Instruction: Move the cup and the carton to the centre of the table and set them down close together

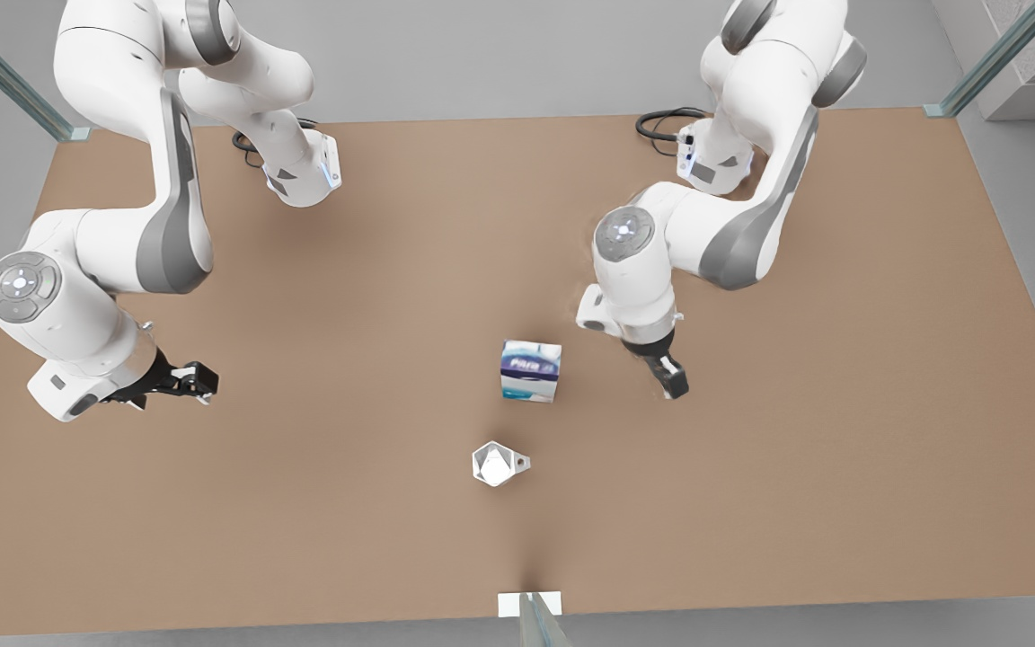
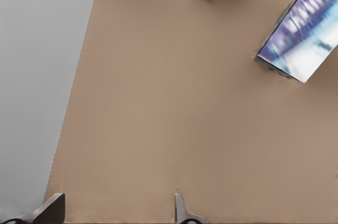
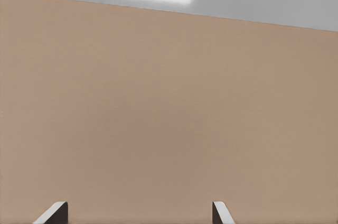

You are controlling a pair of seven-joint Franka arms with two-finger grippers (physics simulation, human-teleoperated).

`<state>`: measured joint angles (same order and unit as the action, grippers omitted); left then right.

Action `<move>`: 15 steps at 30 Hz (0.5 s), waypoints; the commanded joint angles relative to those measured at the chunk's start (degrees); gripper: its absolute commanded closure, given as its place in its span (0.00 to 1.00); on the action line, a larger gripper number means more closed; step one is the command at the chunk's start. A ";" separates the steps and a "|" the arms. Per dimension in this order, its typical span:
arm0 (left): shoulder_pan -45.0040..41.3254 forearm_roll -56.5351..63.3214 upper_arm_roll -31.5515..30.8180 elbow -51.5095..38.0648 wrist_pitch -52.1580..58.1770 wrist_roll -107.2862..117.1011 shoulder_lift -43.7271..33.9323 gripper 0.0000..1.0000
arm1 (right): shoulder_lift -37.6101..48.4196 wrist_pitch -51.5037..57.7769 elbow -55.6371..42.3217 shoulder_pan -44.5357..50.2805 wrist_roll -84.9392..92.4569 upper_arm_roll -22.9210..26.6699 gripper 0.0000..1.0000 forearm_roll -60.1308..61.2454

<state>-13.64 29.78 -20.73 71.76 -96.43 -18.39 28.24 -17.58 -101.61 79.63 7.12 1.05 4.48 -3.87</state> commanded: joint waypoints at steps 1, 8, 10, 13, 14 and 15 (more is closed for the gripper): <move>1.33 -7.10 -0.01 0.05 0.19 3.61 -0.38 0.00 | 0.00 0.01 0.00 0.00 0.00 0.00 0.00 0.00; 20.84 -17.82 -0.19 4.09 6.26 35.44 -5.74 0.00 | 0.00 0.01 0.00 0.09 0.00 0.00 0.00 0.00; 19.36 -19.32 8.32 8.91 1.08 25.52 -10.66 0.00 | 0.00 0.01 0.00 0.09 0.00 0.00 0.00 0.09; 8.19 -20.64 23.01 16.31 -4.02 18.65 -16.55 0.00 | 0.00 0.01 0.00 0.09 0.00 0.00 0.00 0.09; 9.07 -20.55 22.22 16.04 -4.11 17.60 -16.46 0.00 | 0.00 -0.07 0.00 0.18 0.00 0.00 0.00 0.09; 13.90 -20.81 16.95 16.13 -4.11 18.21 -16.55 0.00 | 0.00 -0.08 0.00 0.18 0.00 0.00 0.00 0.09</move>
<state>0.38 10.17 -3.85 87.89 -100.50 0.04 11.69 -17.58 -101.69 79.63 7.23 1.05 4.48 -3.79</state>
